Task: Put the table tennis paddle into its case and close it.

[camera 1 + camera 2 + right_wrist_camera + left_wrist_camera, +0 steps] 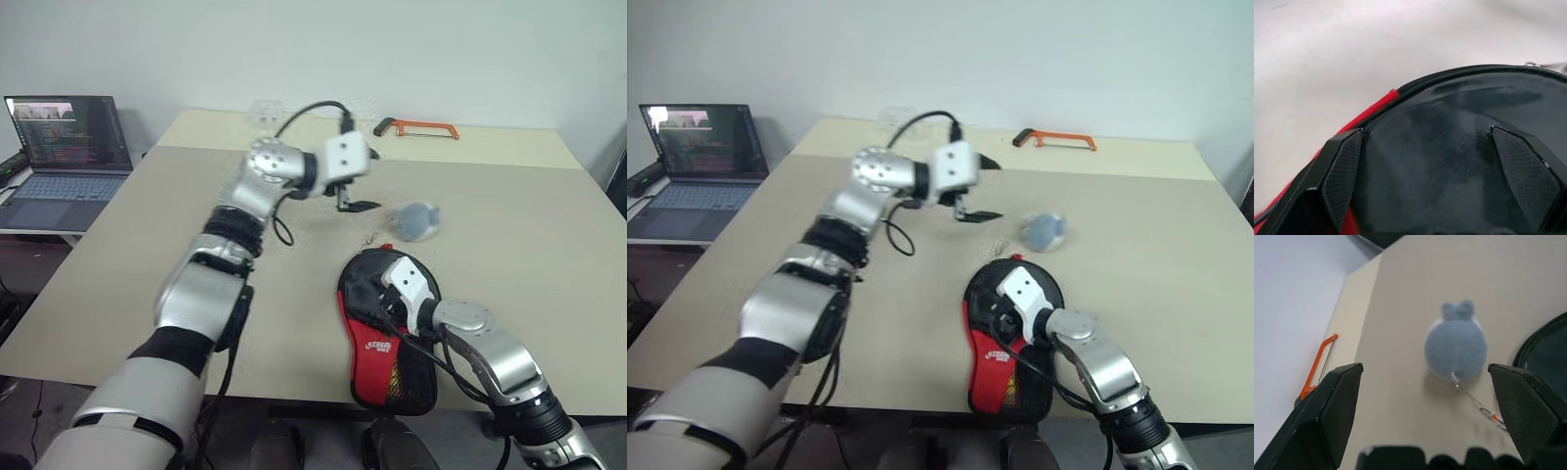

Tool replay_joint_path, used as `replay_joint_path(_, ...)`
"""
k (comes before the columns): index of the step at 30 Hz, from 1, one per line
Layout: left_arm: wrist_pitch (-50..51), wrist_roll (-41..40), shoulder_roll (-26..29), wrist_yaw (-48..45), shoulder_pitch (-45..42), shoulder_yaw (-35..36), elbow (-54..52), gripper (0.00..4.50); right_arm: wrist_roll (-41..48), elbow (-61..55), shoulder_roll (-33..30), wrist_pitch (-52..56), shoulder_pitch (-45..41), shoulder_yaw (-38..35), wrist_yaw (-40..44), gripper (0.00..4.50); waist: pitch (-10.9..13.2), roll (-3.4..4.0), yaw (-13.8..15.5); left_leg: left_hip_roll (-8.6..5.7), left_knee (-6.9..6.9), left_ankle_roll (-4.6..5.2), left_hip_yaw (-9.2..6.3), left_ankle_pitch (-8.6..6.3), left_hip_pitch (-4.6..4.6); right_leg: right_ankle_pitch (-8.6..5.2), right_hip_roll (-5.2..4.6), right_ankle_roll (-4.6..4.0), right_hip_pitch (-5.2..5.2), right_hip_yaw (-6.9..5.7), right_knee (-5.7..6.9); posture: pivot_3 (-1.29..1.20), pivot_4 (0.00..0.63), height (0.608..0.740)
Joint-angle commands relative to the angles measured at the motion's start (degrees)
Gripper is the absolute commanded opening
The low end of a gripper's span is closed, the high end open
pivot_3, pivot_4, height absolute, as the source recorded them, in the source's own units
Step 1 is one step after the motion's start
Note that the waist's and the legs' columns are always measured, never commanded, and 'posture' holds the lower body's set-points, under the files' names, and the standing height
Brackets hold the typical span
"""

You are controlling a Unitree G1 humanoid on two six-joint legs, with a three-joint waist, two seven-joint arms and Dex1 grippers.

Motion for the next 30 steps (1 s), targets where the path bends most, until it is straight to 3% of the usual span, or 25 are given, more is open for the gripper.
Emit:
replay_joint_path(1,8.30,-7.68,4.05,-6.63,2.34,4.01,-10.31,4.48,1.40,0.04,-1.80,2.15,0.86,-0.38,2.37,4.50,0.00,0.00,0.04,0.00,0.01,0.00,0.00,0.00,0.00,0.00,0.00,0.00,0.01,-0.01,-0.01,0.00,0.150,0.740)
replay_joint_path(8,31.34,-20.42,10.20,-13.46,15.25,6.61,-32.37,4.48,6.52,-4.72,-4.97,4.63,0.58,-5.04,5.98,4.50,0.01,0.02,0.24,0.04,0.03,0.00,-0.02,0.00,-0.02,-0.01,-0.04,-0.02,0.03,-0.06,0.01,0.00,0.150,0.740)
replay_joint_path(12,38.53,-22.73,10.11,-10.30,22.33,5.59,-39.81,4.48,13.08,-10.21,-9.76,9.21,-0.25,-12.50,9.11,4.50,0.06,0.06,0.29,0.02,0.06,0.00,-0.01,0.00,-0.08,-0.01,-0.12,-0.02,0.01,-0.06,0.01,0.00,0.150,0.740)
replay_joint_path(18,38.33,-19.97,3.64,-1.60,30.71,1.09,-44.94,4.48,25.93,-17.14,-22.10,16.00,-1.51,-29.47,15.47,4.50,0.19,0.17,0.43,0.00,0.06,0.00,-0.08,0.00,-0.10,-0.01,-0.14,-0.01,0.04,0.00,-0.03,0.00,0.150,0.740)
replay_joint_path(22,36.94,-16.69,-4.37,7.36,30.64,-2.22,-41.69,4.48,31.43,-11.91,-24.04,17.03,-7.83,-36.67,14.42,4.50,0.21,0.14,0.32,-0.02,0.05,0.00,-0.13,0.00,-0.10,0.00,-0.11,-0.01,0.05,0.08,-0.04,0.00,0.150,0.740)
replay_joint_path(27,36.27,-7.96,-13.38,19.80,30.11,-8.66,-36.64,4.48,22.92,5.00,-20.98,12.07,-18.76,-32.20,4.98,4.50,0.21,0.13,0.07,-0.11,0.06,0.02,-0.04,0.00,0.01,0.03,-0.11,0.04,0.10,0.29,-0.06,0.00,0.150,0.740)
replay_joint_path(30,36.76,-7.44,-14.90,19.25,32.00,-11.54,-38.39,4.48,17.07,14.38,-17.10,8.79,-24.87,-28.27,-1.20,4.50,0.25,0.18,-0.32,-0.06,-0.05,0.02,0.01,-0.01,-0.02,0.02,-0.04,0.02,-0.04,0.38,-0.07,0.00,0.150,0.740)
